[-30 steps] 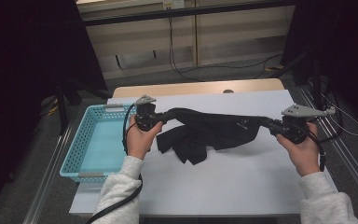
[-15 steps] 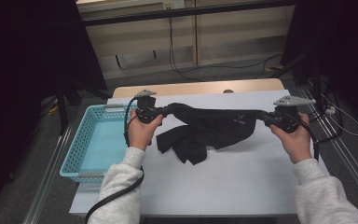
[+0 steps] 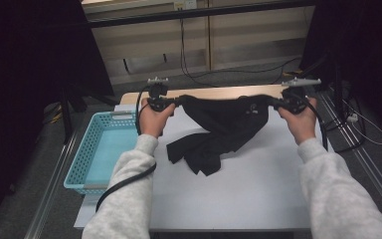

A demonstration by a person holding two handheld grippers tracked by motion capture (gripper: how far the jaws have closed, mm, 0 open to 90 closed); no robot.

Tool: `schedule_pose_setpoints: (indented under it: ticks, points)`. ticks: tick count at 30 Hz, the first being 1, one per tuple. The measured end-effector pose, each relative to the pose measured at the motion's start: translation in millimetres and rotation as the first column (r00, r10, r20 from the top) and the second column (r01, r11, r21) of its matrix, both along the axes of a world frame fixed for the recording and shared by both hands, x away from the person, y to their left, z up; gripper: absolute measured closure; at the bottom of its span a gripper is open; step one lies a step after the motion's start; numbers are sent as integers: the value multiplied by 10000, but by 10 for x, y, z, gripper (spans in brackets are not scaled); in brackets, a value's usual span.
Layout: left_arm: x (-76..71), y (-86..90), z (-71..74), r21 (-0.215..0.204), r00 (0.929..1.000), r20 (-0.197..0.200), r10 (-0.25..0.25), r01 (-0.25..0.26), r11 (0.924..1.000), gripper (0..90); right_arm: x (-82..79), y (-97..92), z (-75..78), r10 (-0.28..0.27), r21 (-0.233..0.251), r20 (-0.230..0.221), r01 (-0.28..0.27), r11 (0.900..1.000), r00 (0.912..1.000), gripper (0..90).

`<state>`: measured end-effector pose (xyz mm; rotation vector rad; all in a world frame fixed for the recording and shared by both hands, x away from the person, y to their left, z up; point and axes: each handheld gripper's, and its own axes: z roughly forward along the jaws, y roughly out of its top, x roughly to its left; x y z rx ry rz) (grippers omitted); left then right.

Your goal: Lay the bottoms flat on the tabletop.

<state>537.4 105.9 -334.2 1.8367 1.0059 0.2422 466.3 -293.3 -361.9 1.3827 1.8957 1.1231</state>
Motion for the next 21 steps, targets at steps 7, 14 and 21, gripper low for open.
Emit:
schedule_pose_setpoints:
  ticks: [7,14,21]
  points:
    - [168,-128,-125,350,9960,501,739,-757,9965,366,324,176,46,-1085,640,226,1069,9922,9938,511]
    - [-181,-157,-538,624,9996,221,-153,139,9980,209,-173,366,-400,403,138,-493,-397,9991,9980,342]
    - [-551,-111,-674,843,9969,436,-652,613,9946,172,-748,469,-657,1202,-184,-760,-1219,9924,9898,252]
